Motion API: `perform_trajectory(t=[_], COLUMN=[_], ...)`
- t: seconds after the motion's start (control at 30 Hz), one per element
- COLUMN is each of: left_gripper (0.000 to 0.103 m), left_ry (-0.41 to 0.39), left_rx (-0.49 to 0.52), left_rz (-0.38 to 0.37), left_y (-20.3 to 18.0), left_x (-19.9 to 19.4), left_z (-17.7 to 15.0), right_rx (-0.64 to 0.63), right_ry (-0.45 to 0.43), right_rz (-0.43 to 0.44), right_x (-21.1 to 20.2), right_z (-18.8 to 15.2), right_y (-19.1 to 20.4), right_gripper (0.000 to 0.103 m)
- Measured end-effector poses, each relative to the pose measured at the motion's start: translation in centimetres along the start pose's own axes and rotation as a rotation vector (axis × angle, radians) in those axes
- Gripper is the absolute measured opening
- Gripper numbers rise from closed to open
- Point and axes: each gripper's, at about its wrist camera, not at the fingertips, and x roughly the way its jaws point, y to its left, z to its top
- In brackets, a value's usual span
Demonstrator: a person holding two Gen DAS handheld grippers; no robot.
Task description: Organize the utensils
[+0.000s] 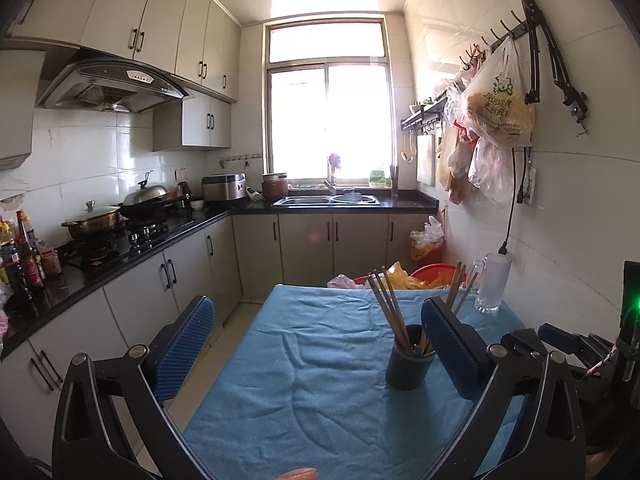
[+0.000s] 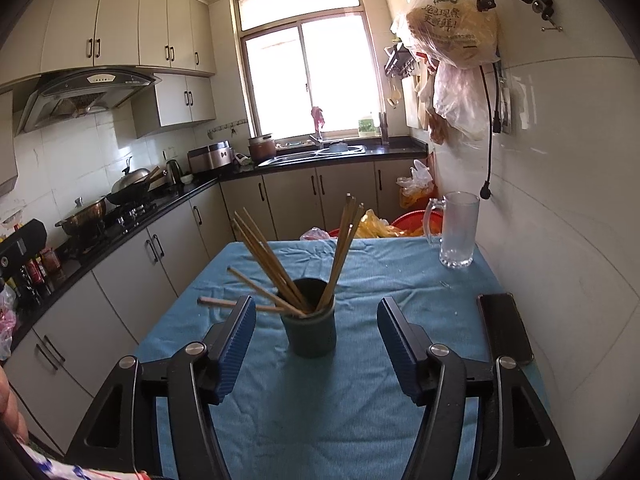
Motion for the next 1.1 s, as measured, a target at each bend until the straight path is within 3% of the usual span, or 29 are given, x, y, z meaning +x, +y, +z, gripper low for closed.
perform_trajectory(t=[0.23, 0.57, 0.83, 1.1], left_gripper=[0.103, 0.103, 0.103, 0.103], left_ry=[0.040, 0.073, 0.154, 0.209], left_rx=[0.010, 0.068, 0.082, 0.063], left_rz=[-0.038, -0.029, -0.039, -0.043], left_y=[-0.4, -1.8, -2.3, -2.1], left_x=[-1.0, -1.4, -0.3, 0.8], left_z=[-2.0, -4.7, -6.7, -8.0], right_rx=[0.009, 0.022, -0.091, -0.108], right_ry=[0.017, 0.038, 0.021, 0.035], right_rz=[-0.010, -0.049, -0.130, -0.140], right_x=[-0.7, -1.0, -1.4, -1.0], right_z=[-1.8, -3.6, -4.8, -5.3], right_y=[0.1, -0.2, 1.3, 1.7], right_gripper=[0.071, 0.072, 0.076, 0.077])
